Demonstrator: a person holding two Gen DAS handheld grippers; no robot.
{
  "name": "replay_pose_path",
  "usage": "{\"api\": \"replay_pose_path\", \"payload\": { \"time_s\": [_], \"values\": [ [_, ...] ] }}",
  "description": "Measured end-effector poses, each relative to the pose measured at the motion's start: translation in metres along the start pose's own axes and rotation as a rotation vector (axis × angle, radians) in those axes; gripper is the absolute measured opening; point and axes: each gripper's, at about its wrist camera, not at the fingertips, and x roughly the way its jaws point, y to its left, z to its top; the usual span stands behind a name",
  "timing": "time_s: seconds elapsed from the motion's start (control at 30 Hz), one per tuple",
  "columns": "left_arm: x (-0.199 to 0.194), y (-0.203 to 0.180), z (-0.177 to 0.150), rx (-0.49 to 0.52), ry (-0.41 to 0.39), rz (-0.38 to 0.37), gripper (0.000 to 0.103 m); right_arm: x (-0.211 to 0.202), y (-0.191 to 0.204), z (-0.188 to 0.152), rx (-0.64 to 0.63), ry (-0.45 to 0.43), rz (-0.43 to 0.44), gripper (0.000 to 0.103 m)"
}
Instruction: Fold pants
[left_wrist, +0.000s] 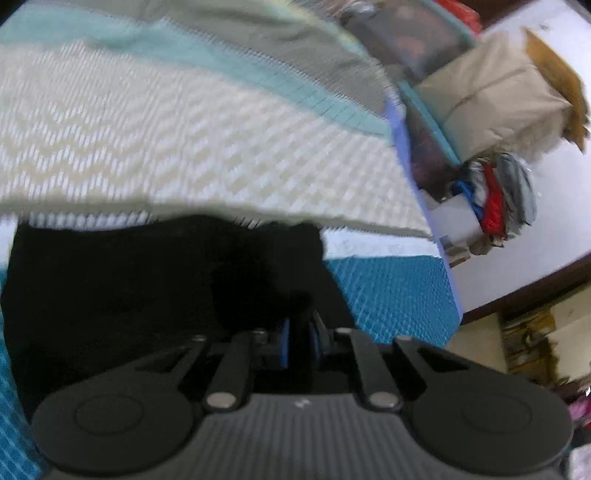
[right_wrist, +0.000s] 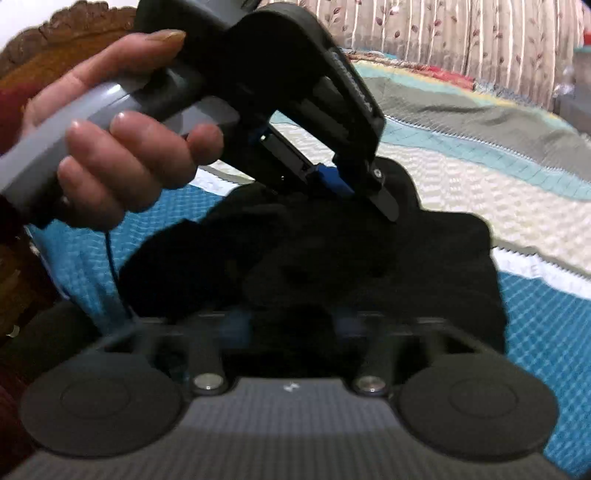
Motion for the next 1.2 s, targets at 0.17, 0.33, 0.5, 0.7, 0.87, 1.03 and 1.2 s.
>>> {"api": "replay_pose_path", "payload": {
  "time_s": [0.17, 0.33, 0.5, 0.7, 0.87, 1.03, 1.2],
  "values": [
    [-0.056, -0.011, 0.007, 0.046, -0.156, -0.159, 0.01, -0.039, -0.009, 0.006, 0.027, -0.189, -0.002, 0.025],
    [-0.1, 0.026, -0.007, 0.011, -0.268, -0.125, 0.01, -0.044, 0.004, 0.032, -0.016, -0.277, 0.11, 0.025],
    [-0.086, 0.101, -0.031, -0.197, -0.223, 0.083, 0.012, 0.004, 0.023, 0.039, -0.039, -0.153, 0.24, 0.027],
    [-0.075, 0.113, -0.056, -0.252, -0.221, 0.145, 0.042, 0.044, 0.007, 0.033, 0.096, 0.02, 0.363, 0.045],
    [-0.096, 0.091, -0.064, -0.192, -0.245, 0.107, 0.051, -0.003, -0.04, 0.035, 0.256, -0.137, 0.354, 0.047],
    [-0.084, 0.079, -0.081, -0.127, -0.182, 0.196, 0.048, 0.004, -0.068, 0.026, 0.372, -0.108, 0.312, 0.026],
    [-0.083, 0.082, -0.106, -0.067, -0.137, 0.306, 0.053, 0.033, -0.019, 0.012, 0.272, 0.048, 0.42, 0.029]
  ]
}}
